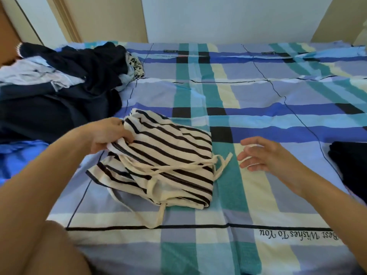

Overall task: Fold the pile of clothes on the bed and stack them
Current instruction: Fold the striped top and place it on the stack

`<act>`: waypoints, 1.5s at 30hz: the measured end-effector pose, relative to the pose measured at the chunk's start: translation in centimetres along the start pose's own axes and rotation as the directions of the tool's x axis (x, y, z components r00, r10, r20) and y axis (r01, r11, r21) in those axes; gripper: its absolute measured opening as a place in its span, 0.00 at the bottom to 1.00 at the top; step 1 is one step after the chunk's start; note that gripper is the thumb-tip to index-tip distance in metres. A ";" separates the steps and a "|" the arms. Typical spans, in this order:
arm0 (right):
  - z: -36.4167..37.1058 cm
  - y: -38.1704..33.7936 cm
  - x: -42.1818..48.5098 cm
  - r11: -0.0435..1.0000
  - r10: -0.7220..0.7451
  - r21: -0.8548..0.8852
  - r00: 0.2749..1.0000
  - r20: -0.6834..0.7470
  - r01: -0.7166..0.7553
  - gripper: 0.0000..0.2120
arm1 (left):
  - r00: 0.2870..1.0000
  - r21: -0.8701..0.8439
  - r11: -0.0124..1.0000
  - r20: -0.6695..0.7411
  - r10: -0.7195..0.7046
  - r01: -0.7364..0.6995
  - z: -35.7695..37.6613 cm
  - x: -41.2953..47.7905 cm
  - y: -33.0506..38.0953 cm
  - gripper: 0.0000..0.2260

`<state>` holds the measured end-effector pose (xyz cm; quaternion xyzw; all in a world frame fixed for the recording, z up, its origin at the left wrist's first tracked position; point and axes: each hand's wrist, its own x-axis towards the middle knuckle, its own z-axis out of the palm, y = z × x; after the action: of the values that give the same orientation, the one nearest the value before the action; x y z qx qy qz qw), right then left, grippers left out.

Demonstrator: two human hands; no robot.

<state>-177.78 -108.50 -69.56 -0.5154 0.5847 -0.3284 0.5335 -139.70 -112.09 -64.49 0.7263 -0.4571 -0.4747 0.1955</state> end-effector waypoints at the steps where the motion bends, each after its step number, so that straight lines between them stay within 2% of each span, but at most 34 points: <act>1: 0.4 0.2 0.1 1.000 0.019 -0.012 0.999 0.026 -0.019 0.11 | 1.000 0.091 0.996 -0.019 -0.017 0.019 -0.2 0.4 -0.7 0.14; 2: 0.7 0.4 0.1 0.999 0.036 -0.020 0.999 0.040 -0.036 0.15 | 0.999 0.157 0.987 -0.044 -0.031 0.038 -0.4 1.0 -1.2 0.14; 5: 1.6 0.7 0.3 0.998 0.054 -0.039 0.996 0.067 -0.051 0.36 | 0.993 0.324 0.946 -0.115 0.008 0.030 -0.9 1.8 -1.3 0.13; 6: 1.8 1.0 0.4 0.998 0.050 -0.035 0.996 0.080 -0.048 0.38 | 0.989 0.381 0.924 -0.146 0.040 0.019 -1.0 2.1 -1.1 0.15; 7: 1.9 1.2 0.5 0.999 0.049 -0.005 0.994 0.093 -0.048 0.38 | 0.984 0.429 0.903 -0.168 0.065 0.014 -1.0 2.3 -0.9 0.19; 10: 2.9 1.2 0.3 0.989 0.081 0.112 0.991 0.107 -0.093 0.24 | 0.971 0.542 0.841 -0.200 0.131 -0.002 -0.5 2.5 -0.7 0.30; 12: 3.7 1.1 0.2 0.986 0.106 0.121 0.990 0.096 -0.118 0.24 | 0.914 0.638 0.762 -0.239 0.327 -0.106 0.6 2.1 -0.4 0.34; 14: 4.8 1.0 0.4 0.992 0.122 0.027 0.990 0.068 -0.124 0.26 | 0.786 0.658 0.643 -0.123 0.606 -0.393 2.9 0.6 0.7 0.35; 15: 5.3 1.0 0.7 0.989 0.096 -0.118 0.994 0.048 -0.089 0.26 | 0.717 0.611 0.571 -0.008 0.697 -0.548 4.3 -0.6 1.5 0.32; 17: 6.3 1.5 1.5 0.889 -0.033 -0.455 0.999 0.034 0.045 0.23 | 0.631 0.522 0.452 0.234 0.740 -0.723 7.3 -2.4 2.3 0.28; 18: 6.7 1.6 1.7 0.816 -0.110 -0.567 0.993 0.036 0.111 0.17 | 0.615 0.511 0.411 0.334 0.714 -0.755 8.6 -2.9 2.4 0.27; 20: 7.0 1.9 1.8 0.748 -0.197 -0.636 0.978 0.062 0.191 0.10 | 0.622 0.528 0.371 0.449 0.642 -0.764 10.4 -3.1 2.0 0.28; 23: 6.7 2.4 1.8 0.731 -0.230 -0.644 0.970 0.075 0.224 0.14 | 0.683 0.619 0.342 0.472 0.558 -0.707 11.9 -2.5 0.8 0.31; 25: 6.4 1.9 1.2 0.766 -0.298 -0.580 0.953 0.059 0.276 0.14 | 0.702 0.633 0.365 0.429 0.569 -0.683 12.8 -2.1 0.3 0.32; 28: 5.9 0.1 -0.2 0.835 -0.448 -0.340 0.893 0.036 0.433 0.10 | 0.650 0.403 0.516 0.371 0.663 -0.756 13.9 -2.2 0.7 0.28; 31: 5.9 -1.7 -1.4 0.815 -0.561 -0.139 0.826 0.049 0.562 0.08 | 0.574 0.142 0.567 0.368 0.731 -0.812 14.9 -3.0 1.2 0.17; 33: 6.0 -2.3 -1.8 0.773 -0.625 -0.112 0.780 0.037 0.624 0.07 | 0.557 0.049 0.577 0.341 0.757 -0.815 15.3 -3.6 1.4 0.06; 34: 6.0 -2.3 -1.8 0.748 -0.656 -0.117 0.754 0.015 0.653 0.06 | 0.557 0.024 0.580 0.309 0.770 -0.814 15.3 -3.7 1.6 0.06; 35: 5.9 -2.1 -1.7 0.731 -0.677 -0.125 0.736 -0.011 0.671 0.04 | 0.558 0.005 0.580 0.278 0.782 -0.815 15.1 -3.9 1.9 0.11; 36: 5.7 -1.8 -1.3 0.741 -0.668 -0.126 0.743 -0.035 0.660 0.04 | 0.560 -0.012 0.582 0.257 0.788 -0.813 14.6 -4.1 2.3 0.14; 38: 5.2 -1.0 -0.7 0.830 -0.554 -0.086 0.832 -0.007 0.551 0.18 | 0.554 -0.078 0.588 0.252 0.793 -0.805 13.3 -4.9 3.3 0.17; 39: 5.1 -0.5 -0.4 0.871 -0.482 -0.064 0.873 0.066 0.486 0.26 | 0.546 -0.133 0.589 0.257 0.798 -0.797 12.6 -5.3 3.7 0.16; 41: 5.4 0.4 -0.1 0.895 -0.398 -0.112 0.886 0.236 0.432 0.36 | 0.527 -0.238 0.583 0.260 0.809 -0.777 11.2 -6.0 4.4 0.14; 43: 6.2 1.3 0.2 0.862 -0.376 -0.231 0.874 0.308 0.452 0.36 | 0.500 -0.347 0.559 0.251 0.829 -0.753 10.1 -6.3 4.9 0.11; 45: 6.7 1.8 0.6 0.806 -0.396 -0.347 0.872 0.287 0.480 0.29 | 0.463 -0.525 0.509 0.230 0.856 -0.682 8.9 -6.5 5.2 0.09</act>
<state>-171.78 -107.46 -72.88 -0.7668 0.4475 -0.2601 0.3797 -150.80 -107.84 -61.66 0.2475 -0.6758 -0.5634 0.4057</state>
